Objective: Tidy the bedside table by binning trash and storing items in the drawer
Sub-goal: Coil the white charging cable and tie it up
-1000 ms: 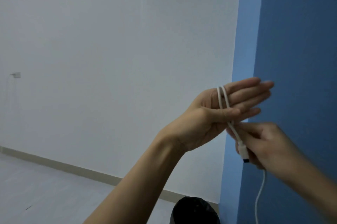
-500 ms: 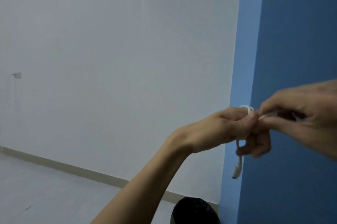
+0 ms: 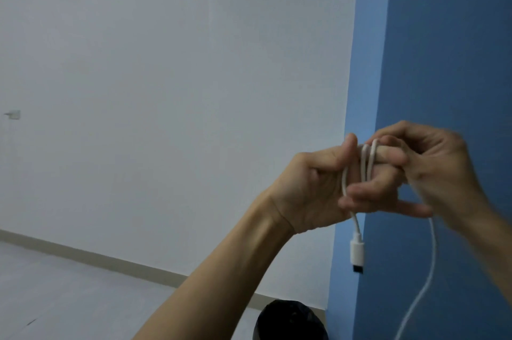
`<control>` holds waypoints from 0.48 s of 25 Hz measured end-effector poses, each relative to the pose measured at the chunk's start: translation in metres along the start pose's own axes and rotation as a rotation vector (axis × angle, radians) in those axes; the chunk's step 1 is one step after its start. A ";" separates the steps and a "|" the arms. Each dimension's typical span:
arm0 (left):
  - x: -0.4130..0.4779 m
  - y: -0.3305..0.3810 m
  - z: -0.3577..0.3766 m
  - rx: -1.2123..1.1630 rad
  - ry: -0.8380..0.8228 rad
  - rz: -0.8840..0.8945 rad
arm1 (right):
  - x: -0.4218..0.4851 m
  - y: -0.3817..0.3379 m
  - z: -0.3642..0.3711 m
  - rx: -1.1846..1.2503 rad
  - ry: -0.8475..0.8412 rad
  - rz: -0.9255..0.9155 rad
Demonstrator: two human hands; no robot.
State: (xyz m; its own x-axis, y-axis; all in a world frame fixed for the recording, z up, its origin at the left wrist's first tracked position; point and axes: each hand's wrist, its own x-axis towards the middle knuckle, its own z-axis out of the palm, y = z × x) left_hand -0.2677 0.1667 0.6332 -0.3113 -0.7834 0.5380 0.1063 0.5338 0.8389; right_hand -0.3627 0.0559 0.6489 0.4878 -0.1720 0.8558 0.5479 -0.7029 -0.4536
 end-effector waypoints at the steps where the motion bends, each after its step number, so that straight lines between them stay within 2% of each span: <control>1: 0.001 0.000 0.000 -0.032 0.021 -0.008 | -0.001 0.004 0.003 0.045 0.034 0.055; 7: 0.000 -0.006 -0.010 0.013 0.142 -0.016 | -0.016 0.016 0.017 0.233 -0.006 0.302; 10: -0.001 -0.003 -0.012 0.017 0.181 0.049 | -0.029 0.020 0.026 0.071 -0.070 0.400; 12: -0.003 0.001 -0.013 0.099 0.217 0.082 | -0.038 0.014 0.027 -0.023 -0.178 0.420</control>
State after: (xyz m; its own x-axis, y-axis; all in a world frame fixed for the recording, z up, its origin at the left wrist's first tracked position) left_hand -0.2540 0.1651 0.6331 -0.0941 -0.7802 0.6184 0.0268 0.6190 0.7850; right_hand -0.3552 0.0717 0.6035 0.7747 -0.3254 0.5422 0.2638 -0.6128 -0.7449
